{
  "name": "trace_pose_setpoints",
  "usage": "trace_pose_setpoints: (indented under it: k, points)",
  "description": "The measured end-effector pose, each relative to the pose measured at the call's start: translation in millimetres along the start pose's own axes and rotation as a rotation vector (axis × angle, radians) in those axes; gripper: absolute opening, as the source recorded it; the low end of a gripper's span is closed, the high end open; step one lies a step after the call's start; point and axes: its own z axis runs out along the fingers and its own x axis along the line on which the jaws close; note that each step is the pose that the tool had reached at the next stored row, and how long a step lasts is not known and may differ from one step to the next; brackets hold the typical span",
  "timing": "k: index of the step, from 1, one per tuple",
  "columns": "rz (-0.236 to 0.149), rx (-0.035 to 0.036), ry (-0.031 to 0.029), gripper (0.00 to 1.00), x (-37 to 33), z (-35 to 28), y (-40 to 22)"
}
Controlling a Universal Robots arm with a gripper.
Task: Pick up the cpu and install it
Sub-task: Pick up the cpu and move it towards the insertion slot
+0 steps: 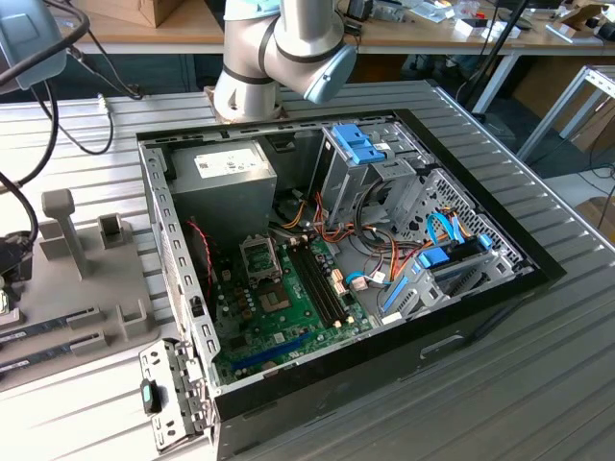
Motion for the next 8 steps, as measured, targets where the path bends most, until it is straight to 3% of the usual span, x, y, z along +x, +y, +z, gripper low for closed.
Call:
trace_pose_setpoints:
  k: [8]
  points:
    - [0.0, 0.0, 0.0001, 0.54, 0.1, 3.0, -0.1]
